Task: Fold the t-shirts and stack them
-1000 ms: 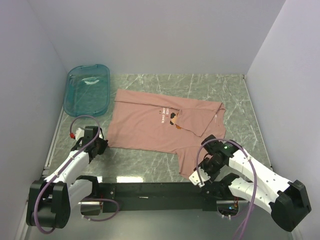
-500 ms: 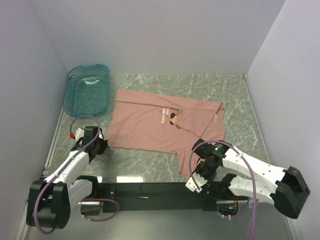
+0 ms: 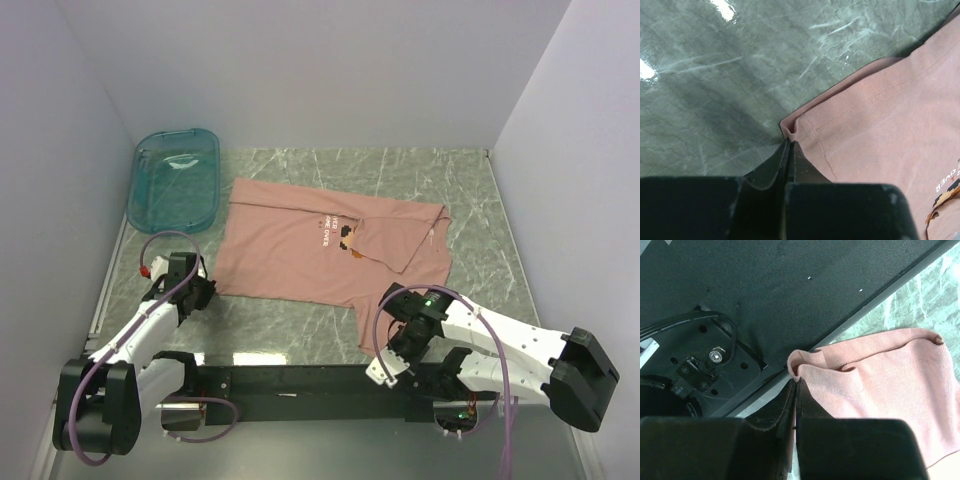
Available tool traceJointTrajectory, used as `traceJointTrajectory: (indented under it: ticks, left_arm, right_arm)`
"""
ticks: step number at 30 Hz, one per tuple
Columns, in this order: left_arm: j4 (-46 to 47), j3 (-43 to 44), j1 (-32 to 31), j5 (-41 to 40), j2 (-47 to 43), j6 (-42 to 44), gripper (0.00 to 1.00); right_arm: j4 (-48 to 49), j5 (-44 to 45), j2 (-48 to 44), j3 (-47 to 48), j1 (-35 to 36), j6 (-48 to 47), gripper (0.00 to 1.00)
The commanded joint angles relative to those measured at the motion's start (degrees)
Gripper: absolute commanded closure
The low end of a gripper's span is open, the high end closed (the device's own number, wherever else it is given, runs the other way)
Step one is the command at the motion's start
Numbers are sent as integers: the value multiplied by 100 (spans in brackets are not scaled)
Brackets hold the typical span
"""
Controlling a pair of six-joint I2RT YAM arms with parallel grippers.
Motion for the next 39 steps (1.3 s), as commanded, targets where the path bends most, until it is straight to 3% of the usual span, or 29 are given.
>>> traceJointTrajectory:
  ticks: [1,7,12,18,39]
  left_arm:
    - [95,80,34,55,-3,109,97]
    - [25,142,60,37,-153,188,99]
    - [43,177,104,72,-188,223,100]
    - [95,203,183,125,-223,232,100]
    - [447,633,385,538,-197,109,100]
  right_arm:
    - [-123,-109,-143,182,47,159,100]
    - [-106,-398,-679,665,-566,1266,100]
    - [464,-794,-1179,789,-2233,2118,100]
    - [1334,-1172,-1523,718,-3475,3147,100]
    - [2091,-1208,-1172,1966,-5110,4554,100]
